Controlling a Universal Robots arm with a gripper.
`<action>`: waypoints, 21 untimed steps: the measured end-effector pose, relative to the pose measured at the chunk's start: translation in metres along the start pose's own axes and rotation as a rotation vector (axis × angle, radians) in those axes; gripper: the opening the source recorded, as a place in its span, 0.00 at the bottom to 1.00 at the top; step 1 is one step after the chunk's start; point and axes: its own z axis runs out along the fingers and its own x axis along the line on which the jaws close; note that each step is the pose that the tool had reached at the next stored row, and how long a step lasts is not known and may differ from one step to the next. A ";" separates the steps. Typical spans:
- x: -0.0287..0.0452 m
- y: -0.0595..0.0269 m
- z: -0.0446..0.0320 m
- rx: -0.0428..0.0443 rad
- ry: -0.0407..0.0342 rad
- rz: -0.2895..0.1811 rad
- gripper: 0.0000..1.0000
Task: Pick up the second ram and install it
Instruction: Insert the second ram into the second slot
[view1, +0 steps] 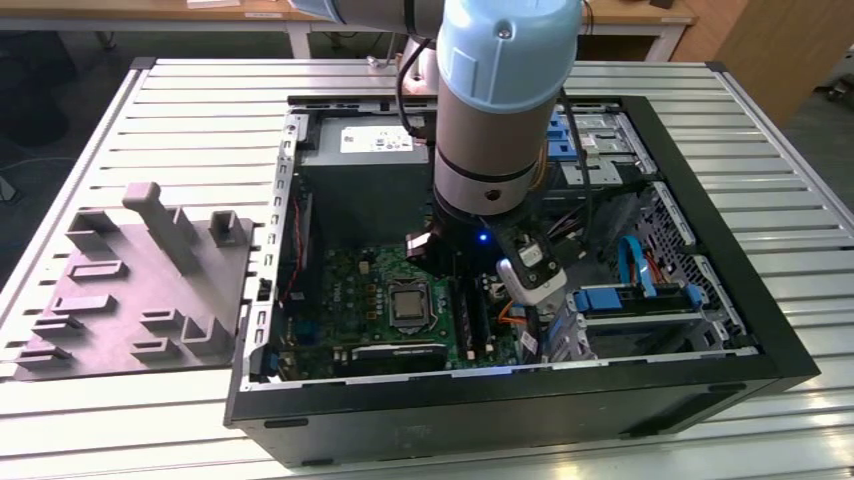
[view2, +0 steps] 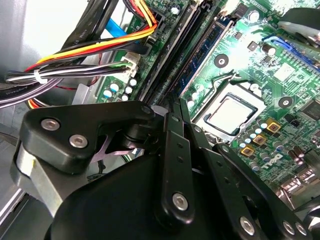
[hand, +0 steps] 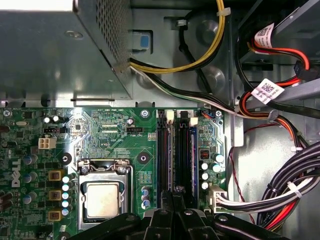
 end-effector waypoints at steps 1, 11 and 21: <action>0.0000 0.0000 0.0000 0.0000 -0.0001 0.000 0.11; -0.0001 0.0002 -0.0024 0.0000 -0.0001 0.000 0.18; -0.0004 0.0004 -0.0056 -0.0001 -0.0001 0.000 0.18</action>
